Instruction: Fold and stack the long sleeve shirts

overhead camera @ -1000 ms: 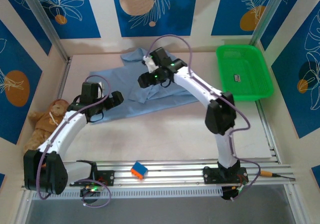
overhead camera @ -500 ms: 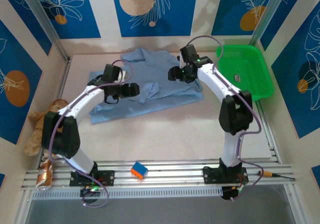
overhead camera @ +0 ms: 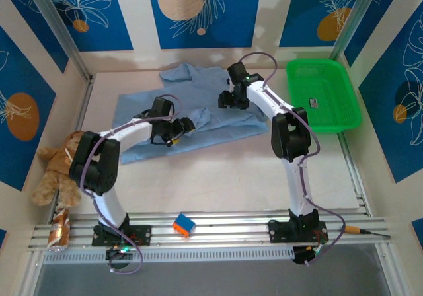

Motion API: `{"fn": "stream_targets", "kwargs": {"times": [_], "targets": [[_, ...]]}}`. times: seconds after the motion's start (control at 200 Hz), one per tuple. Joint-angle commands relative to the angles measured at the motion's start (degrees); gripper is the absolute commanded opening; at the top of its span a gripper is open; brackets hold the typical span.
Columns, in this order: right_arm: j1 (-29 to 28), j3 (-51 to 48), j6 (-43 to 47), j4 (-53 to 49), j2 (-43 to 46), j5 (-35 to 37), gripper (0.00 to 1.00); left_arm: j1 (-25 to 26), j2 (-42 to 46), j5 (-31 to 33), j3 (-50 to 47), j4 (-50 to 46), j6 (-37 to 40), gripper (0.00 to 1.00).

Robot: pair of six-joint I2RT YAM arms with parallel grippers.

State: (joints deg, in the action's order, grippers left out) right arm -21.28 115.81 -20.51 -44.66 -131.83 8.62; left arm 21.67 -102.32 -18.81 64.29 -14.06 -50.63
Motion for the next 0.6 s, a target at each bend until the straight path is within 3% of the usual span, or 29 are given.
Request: {"fn": "stream_targets", "kwargs": {"times": [0.0, 0.38, 0.595], "targets": [[0.4, 0.2, 0.1, -1.1, -1.8, -0.1, 0.61, 0.8, -1.9, -1.3, 0.1, 6.0, -7.1, 0.8], [1.0, -3.6, -1.0, 0.1, -1.9, -0.2, 0.56, 0.8, -5.6, 1.9, -0.7, 12.4, -13.8, 0.74], [0.9, -4.3, -1.3, 0.4, -1.8, -0.5, 0.54, 0.6, -6.4, 3.3, 0.1, 12.8, -14.0, 0.52]]}}
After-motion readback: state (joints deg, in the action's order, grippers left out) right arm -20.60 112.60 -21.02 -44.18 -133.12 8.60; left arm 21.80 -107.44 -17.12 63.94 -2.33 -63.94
